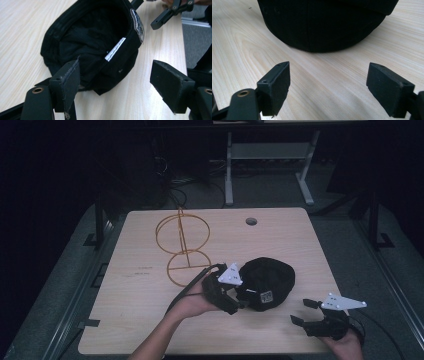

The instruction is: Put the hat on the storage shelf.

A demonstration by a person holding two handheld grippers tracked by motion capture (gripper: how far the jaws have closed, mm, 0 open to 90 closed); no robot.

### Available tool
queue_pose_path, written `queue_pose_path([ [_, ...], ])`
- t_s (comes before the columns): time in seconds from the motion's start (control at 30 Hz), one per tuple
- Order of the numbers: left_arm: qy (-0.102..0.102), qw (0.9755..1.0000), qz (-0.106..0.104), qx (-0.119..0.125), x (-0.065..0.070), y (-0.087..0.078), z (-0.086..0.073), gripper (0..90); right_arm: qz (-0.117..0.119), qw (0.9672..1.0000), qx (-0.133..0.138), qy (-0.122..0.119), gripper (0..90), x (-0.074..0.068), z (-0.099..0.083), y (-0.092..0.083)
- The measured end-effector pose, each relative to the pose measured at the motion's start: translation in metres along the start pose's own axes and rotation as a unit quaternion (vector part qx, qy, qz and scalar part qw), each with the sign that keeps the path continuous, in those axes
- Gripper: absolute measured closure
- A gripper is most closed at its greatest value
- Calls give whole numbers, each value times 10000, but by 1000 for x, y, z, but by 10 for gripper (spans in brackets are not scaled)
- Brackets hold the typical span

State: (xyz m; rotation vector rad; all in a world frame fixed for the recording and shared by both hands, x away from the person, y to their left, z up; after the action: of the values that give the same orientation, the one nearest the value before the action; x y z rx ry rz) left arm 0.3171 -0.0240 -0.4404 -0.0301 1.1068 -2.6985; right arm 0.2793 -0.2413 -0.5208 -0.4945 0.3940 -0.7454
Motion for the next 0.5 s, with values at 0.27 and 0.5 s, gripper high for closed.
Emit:
queue_pose_path([
  [0.27, 41, 9991, -283, -302, -1, 24, 3, 305, 12, 10000, 74, 7, 194, -1, 2, -1],
  [0.5, 200, 9973, -555, -441, 5, 34, 8, 533, 40, 9999, 93, 37, 194, -2, 3, -1],
])
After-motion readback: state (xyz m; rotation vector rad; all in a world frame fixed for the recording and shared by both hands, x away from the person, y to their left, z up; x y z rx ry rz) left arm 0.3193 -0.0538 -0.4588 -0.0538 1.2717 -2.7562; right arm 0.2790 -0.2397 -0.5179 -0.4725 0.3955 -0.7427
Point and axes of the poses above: each handheld gripper's, and its own axes: y roughly forward along the jaws, z roughly out of its top, x roughly to its right, the point moved 9 cm from there along y, roughly forward along the jaws, and after that the axes turned 1 degree about y, right-handed, at the moved point
